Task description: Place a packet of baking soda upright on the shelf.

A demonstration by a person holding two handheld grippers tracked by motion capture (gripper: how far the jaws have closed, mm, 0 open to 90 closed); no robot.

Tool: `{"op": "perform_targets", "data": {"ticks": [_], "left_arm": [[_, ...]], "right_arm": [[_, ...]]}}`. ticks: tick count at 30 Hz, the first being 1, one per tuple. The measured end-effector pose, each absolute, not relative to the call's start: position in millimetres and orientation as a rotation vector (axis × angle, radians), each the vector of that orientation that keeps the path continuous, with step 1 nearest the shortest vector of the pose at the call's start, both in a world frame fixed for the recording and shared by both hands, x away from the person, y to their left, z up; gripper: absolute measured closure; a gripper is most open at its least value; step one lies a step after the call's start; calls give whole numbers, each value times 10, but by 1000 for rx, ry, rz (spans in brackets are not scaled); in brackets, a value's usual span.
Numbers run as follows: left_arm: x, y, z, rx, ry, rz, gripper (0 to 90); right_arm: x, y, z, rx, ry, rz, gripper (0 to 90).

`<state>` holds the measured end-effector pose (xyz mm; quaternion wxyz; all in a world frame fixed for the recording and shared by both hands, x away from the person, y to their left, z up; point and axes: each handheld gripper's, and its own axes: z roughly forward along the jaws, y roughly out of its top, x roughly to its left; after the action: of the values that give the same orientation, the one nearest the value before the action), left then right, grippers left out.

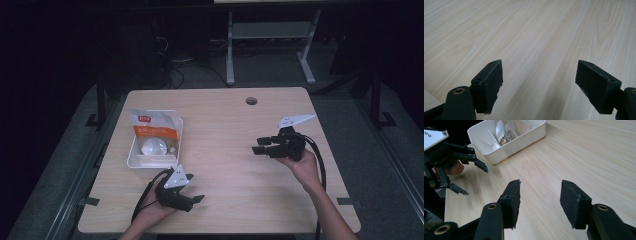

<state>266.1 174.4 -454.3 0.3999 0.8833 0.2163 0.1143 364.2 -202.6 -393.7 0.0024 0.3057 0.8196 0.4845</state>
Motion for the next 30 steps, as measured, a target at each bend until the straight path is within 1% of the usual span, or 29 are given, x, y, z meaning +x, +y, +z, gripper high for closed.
{"op": "perform_targets", "data": {"ticks": [30], "left_arm": [[2659,1725,-4551,2234,557,289,218]], "right_arm": [[3129,-2534,-4310,1102,2560,1464,452]]}}
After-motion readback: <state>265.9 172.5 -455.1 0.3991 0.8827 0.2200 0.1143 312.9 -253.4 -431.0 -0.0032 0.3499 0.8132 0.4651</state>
